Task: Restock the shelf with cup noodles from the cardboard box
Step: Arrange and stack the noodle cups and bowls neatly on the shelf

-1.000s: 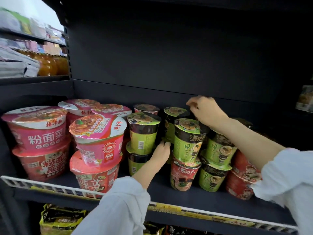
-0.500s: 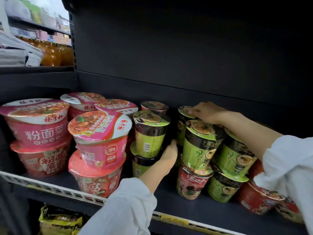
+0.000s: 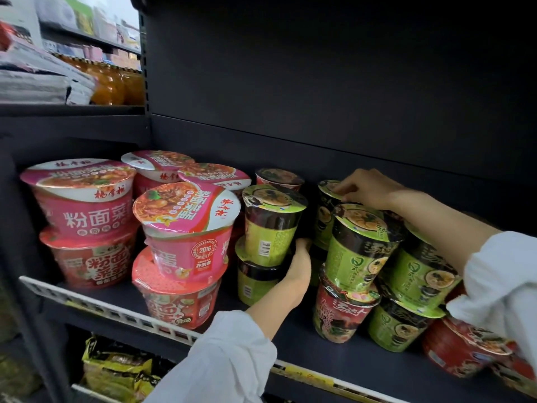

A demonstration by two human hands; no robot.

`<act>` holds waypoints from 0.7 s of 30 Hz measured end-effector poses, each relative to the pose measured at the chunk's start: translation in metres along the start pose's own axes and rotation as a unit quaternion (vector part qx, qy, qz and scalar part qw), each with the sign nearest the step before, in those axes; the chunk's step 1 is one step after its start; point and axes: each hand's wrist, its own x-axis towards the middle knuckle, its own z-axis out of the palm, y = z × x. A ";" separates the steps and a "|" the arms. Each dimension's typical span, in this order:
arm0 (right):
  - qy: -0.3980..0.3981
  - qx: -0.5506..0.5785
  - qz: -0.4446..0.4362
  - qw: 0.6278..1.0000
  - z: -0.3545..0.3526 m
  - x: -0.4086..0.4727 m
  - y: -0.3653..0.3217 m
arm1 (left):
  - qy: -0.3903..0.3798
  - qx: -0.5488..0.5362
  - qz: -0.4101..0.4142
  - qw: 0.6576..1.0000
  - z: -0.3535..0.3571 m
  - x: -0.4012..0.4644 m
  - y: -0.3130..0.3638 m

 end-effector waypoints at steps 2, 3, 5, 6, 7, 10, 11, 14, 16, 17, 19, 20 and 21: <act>-0.005 -0.001 -0.001 1.000 0.000 -0.001 0.000 | 0.026 0.027 0.006 0.999 -0.002 0.002 -0.008; -0.004 -0.002 0.001 1.000 0.000 0.000 0.000 | 0.033 0.041 0.000 0.999 -0.002 0.002 -0.010; 0.006 -0.005 0.004 1.000 0.000 0.000 -0.001 | 0.034 0.046 -0.007 0.998 0.003 0.001 -0.004; 0.012 -0.003 0.005 1.000 0.000 0.001 0.000 | 0.031 0.037 -0.013 0.999 0.005 0.001 0.001; 0.015 0.001 0.006 1.000 0.000 0.002 0.000 | 0.032 0.015 -0.021 0.999 0.008 -0.001 0.008; 0.004 0.005 0.005 1.000 -0.002 0.003 0.002 | 0.049 -0.048 -0.038 0.997 0.012 0.005 0.018; -0.002 0.005 0.004 1.000 -0.003 0.002 0.003 | 0.066 -0.055 -0.036 0.996 0.012 0.011 0.015; -0.004 0.015 0.001 1.000 -0.004 0.000 0.005 | 0.075 -0.051 -0.034 0.995 0.006 0.012 0.007; 0.004 0.026 0.000 1.000 -0.003 -0.001 0.004 | 0.049 -0.023 -0.035 0.998 0.005 0.002 0.007; 0.008 0.031 0.000 1.000 -0.002 -0.001 0.004 | 0.036 -0.007 -0.037 0.999 0.003 0.001 0.003; 0.010 0.029 -0.002 1.000 -0.002 0.000 0.002 | 0.039 0.018 -0.031 0.999 -0.001 0.003 -0.002; 0.007 0.026 -0.003 1.000 -0.003 0.000 0.001 | 0.052 0.026 -0.033 0.998 -0.001 0.003 0.000; 0.001 0.024 -0.004 1.000 -0.003 0.001 0.000 | 0.055 0.026 -0.039 0.997 -0.001 0.003 0.003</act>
